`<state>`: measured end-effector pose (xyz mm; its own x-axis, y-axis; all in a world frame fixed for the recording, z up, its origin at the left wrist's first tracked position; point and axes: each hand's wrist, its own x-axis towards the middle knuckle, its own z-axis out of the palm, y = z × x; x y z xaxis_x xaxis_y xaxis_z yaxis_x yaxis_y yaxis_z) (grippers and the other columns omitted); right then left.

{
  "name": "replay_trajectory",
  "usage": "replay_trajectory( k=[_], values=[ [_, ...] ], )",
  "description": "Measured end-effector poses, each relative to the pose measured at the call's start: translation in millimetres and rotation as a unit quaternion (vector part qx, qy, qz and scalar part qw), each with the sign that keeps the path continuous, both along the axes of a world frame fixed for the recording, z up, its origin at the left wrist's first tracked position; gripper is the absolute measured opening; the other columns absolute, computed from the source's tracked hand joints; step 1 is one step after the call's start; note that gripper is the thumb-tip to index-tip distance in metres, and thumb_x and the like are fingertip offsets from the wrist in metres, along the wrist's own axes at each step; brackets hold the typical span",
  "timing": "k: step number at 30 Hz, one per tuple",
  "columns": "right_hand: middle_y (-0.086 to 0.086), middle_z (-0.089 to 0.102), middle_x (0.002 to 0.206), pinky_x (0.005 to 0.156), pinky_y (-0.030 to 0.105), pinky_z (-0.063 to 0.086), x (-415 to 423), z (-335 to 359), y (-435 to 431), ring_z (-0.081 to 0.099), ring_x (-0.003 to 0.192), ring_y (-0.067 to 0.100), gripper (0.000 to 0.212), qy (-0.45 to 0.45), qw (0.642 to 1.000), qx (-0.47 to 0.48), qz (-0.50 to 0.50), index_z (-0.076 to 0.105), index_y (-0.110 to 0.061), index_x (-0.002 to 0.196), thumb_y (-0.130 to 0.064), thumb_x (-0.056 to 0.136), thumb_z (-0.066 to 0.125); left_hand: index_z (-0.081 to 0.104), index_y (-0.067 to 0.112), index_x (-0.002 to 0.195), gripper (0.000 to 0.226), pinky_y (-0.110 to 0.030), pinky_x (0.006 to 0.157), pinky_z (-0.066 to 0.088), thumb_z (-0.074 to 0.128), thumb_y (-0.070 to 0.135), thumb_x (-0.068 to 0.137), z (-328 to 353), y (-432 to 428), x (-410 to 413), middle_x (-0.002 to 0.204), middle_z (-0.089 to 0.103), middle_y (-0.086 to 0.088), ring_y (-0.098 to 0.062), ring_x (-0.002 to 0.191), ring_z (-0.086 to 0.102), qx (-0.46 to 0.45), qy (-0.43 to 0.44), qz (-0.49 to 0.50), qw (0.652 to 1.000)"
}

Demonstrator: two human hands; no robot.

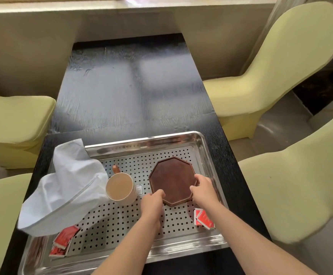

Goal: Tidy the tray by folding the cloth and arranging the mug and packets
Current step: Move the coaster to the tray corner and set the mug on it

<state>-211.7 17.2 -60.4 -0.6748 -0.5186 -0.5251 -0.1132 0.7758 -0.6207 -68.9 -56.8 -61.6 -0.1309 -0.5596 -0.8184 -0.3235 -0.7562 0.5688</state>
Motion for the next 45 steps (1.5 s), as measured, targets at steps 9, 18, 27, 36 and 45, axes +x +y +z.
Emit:
replay_trajectory(
  k=[9,18,27,36,45],
  values=[
    [0.005,0.035,0.147,0.08,0.033,0.056,-10.2,-9.6,-18.5,0.064,0.092,0.018,0.053,0.017,0.999,-0.002,-0.043,0.043,-0.016,0.147,-0.01,0.096,0.057,0.058,0.003,0.112,0.037,-0.032,0.067,0.048,0.061,0.015,0.077,-19.0,-28.9,-20.5,0.077,0.048,-0.003,-0.019,0.065,0.051,-0.006,0.018,0.006,1.0],
    [0.002,0.034,0.145,0.088,0.042,0.059,-18.4,-9.1,-28.2,0.065,0.099,0.023,0.056,0.033,0.999,-0.003,-0.043,0.043,-0.017,0.146,-0.014,0.093,0.061,0.062,0.002,0.092,0.024,-0.032,0.06,0.041,0.063,0.014,0.071,-21.9,-42.6,-40.4,0.067,0.046,-0.004,-0.019,0.058,0.043,-0.023,0.024,-0.011,0.999],
    [0.001,0.034,0.149,0.091,0.044,0.058,-22.0,-13.3,-24.9,0.065,0.106,0.025,0.054,0.039,0.998,-0.022,-0.041,0.045,-0.018,0.145,-0.013,0.094,0.06,0.06,0.005,0.089,0.014,-0.032,0.069,0.044,0.06,0.008,0.075,-24.5,-47.0,-41.7,0.074,0.05,0.001,-0.019,0.071,0.047,-0.008,0.07,0.006,0.998],
    [0.0,0.035,0.149,0.096,0.044,0.056,-18.1,-10.7,-21.8,0.055,0.119,0.019,0.055,0.036,0.998,-0.039,-0.027,0.048,-0.018,0.143,-0.011,0.091,0.064,0.062,0.009,0.092,0.028,-0.028,0.06,0.048,0.059,0.013,0.065,-24.5,-45.2,-34.0,0.079,0.056,-0.004,-0.017,0.064,0.047,0.017,0.087,0.008,0.996],
    [0.001,0.045,0.141,0.093,0.043,0.058,-18.6,-7.5,-18.6,0.061,0.105,0.015,0.049,0.034,0.998,-0.048,-0.025,0.053,-0.017,0.137,-0.006,0.091,0.063,0.051,0.001,0.133,0.061,-0.026,0.052,0.043,0.052,0.006,0.073,-15.5,-45.4,-23.7,0.073,0.051,-0.003,-0.014,0.056,0.043,-0.005,0.05,-0.037,0.998]
  ],
)
